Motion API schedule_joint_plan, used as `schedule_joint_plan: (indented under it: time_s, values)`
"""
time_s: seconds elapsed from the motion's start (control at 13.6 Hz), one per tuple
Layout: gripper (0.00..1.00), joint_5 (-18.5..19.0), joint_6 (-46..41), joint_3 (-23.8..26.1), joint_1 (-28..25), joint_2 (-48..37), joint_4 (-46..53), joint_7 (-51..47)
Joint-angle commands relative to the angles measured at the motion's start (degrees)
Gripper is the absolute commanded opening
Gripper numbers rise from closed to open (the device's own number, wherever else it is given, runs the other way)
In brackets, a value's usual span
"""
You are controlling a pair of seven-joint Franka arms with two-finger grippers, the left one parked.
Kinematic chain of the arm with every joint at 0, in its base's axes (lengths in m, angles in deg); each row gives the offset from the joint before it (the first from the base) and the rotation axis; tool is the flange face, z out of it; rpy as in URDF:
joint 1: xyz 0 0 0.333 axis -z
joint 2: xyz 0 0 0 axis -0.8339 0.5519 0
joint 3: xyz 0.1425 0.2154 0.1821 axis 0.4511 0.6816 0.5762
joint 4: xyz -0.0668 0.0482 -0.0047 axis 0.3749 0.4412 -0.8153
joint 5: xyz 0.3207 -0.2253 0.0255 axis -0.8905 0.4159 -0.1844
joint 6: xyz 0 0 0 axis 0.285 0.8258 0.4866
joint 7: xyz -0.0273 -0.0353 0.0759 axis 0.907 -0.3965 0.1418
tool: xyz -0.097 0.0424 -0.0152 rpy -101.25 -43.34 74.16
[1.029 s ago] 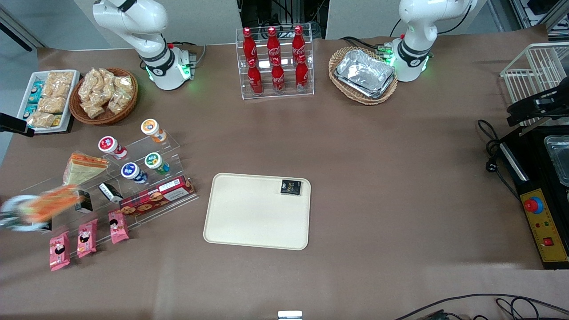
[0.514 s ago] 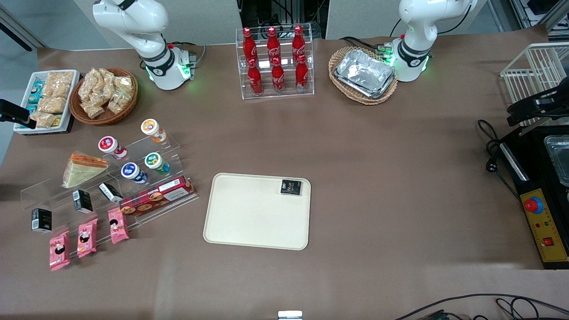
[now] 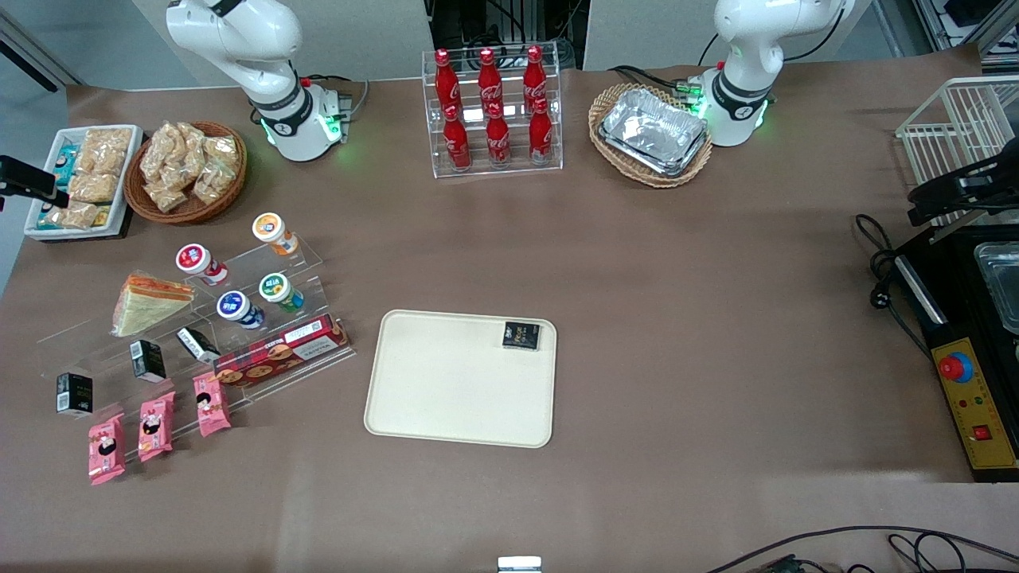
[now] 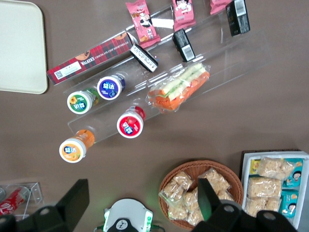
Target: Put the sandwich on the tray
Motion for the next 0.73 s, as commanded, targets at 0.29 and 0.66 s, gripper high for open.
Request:
schedule_joint_plan:
  time_s: [0.29,0.66]
  values:
    - [1.00,-1.6,0.2,1.3,0.6,-0.8,0.1,-7.4]
    - [1.00,-1.5,3.9,1.7,0.5,0.0,0.4,-13.3]
